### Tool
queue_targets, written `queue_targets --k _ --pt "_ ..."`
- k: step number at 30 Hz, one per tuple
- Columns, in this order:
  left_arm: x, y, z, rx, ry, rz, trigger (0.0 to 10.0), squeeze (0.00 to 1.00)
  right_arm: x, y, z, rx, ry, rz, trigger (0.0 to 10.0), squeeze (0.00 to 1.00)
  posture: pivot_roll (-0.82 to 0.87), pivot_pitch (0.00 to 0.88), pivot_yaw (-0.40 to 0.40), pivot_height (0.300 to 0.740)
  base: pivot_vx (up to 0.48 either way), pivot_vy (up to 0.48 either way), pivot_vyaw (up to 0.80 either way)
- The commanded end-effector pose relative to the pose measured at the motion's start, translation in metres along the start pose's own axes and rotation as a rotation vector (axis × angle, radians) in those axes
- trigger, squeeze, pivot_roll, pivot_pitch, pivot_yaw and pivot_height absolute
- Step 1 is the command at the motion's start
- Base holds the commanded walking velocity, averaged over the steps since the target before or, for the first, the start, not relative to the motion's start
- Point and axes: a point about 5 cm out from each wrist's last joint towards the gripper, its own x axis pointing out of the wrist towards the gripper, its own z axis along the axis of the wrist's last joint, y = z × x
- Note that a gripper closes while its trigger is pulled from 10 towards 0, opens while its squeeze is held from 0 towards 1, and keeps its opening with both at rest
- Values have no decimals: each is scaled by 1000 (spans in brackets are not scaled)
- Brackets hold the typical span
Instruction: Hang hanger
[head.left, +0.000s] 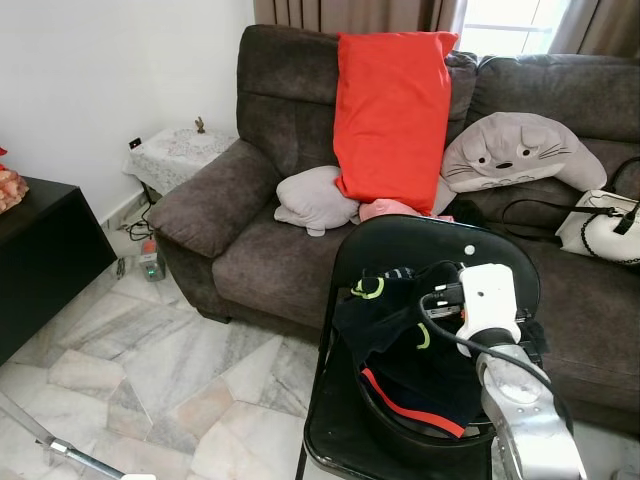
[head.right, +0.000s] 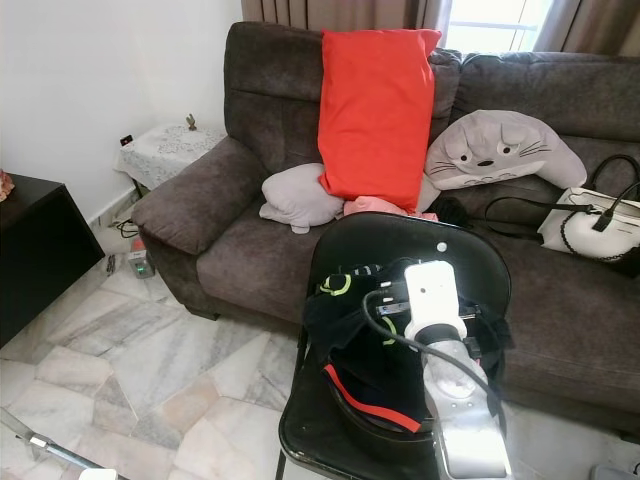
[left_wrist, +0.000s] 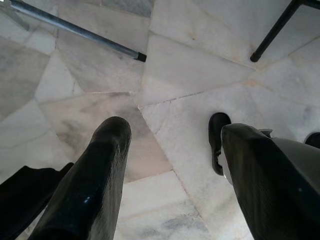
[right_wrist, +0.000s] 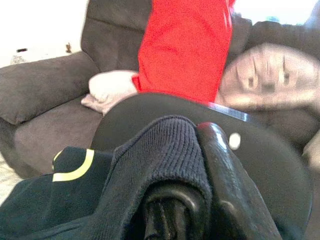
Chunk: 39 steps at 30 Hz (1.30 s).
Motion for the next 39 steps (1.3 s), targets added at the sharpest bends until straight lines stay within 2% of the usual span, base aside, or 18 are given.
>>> queue_targets --k 1,4,9,14,17,18,22,25,29,30,37,39 --pt "-2 2 -9 2 33 -2 10000 0 0 2 4 55 42 36 0 0 -70 0 59 740 0 0 0" --pt "-2 2 -10 -3 36 -8 10000 0 -1 5 -1 46 85 78 0 0 -75 0 60 740 0 0 0" --pt "-2 2 -10 -23 34 -4 10000 0 -5 -1 -13 173 199 64 0 0 -80 0 57 740 0 0 0" --pt "-2 2 -10 -22 37 -4 10000 0 -9 -1 -18 141 235 77 0 0 -82 0 58 740 0 0 0" --pt "-2 2 -12 -23 39 -2 10000 0 -9 -5 -14 160 178 34 0 0 -83 0 59 740 0 0 0" --pt "-3 3 -13 -24 41 3 10000 0 -8 -8 -7 194 112 -10 0 0 -82 0 58 740 0 0 0" --pt "-4 5 -16 -28 40 16 10000 0 -7 -5 11 124 -23 -40 0 0 -75 0 57 740 0 0 0" --pt "-4 6 -17 -33 40 19 10000 0 -6 -6 21 107 -71 -91 0 0 -75 0 56 740 0 0 0" --pt "-4 6 -18 -35 41 19 10000 0 -5 -6 28 24 -130 -133 0 0 -75 0 55 740 0 0 0" --pt "-4 7 -18 -33 43 18 10000 0 -5 0 29 42 -153 -130 0 0 -74 0 53 740 0 0 0" --pt "-5 7 -20 -32 47 20 10000 0 -8 14 22 122 -110 -156 0 0 -69 0 50 740 0 0 0" --pt "-5 7 -21 -30 50 19 10000 0 -11 17 20 178 -110 -170 0 0 -68 0 50 740 0 0 0"
